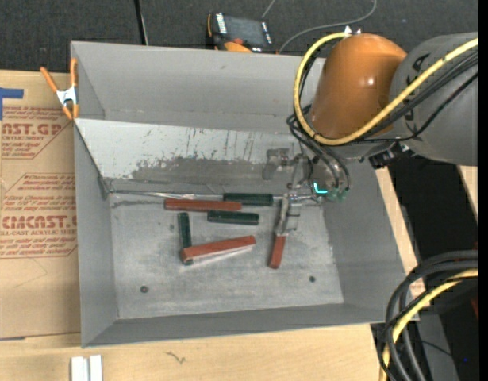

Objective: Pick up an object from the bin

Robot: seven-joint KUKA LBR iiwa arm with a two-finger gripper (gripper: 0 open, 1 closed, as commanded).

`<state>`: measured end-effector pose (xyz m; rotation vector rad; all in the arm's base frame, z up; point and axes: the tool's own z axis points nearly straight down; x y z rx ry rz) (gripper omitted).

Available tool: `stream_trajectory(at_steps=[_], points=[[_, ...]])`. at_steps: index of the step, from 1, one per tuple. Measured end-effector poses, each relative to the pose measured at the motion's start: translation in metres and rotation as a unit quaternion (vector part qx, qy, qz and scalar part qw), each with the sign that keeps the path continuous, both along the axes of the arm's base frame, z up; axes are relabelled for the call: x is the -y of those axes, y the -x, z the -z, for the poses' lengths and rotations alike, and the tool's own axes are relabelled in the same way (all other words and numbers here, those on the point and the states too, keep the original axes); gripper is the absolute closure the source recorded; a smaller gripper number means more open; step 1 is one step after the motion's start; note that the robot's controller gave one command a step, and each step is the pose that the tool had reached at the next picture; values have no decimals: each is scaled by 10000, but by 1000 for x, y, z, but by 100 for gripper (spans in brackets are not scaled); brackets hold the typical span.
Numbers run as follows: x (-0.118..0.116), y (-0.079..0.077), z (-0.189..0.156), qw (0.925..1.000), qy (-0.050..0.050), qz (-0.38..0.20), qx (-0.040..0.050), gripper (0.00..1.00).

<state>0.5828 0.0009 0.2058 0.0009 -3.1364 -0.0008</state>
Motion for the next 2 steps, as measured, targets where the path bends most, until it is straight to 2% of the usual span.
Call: stream_trajectory(at_steps=[1,2], points=[[3,30,132,9987,-3,517,2,0],[-53,23,135,9932,-6,1162,46,0]])
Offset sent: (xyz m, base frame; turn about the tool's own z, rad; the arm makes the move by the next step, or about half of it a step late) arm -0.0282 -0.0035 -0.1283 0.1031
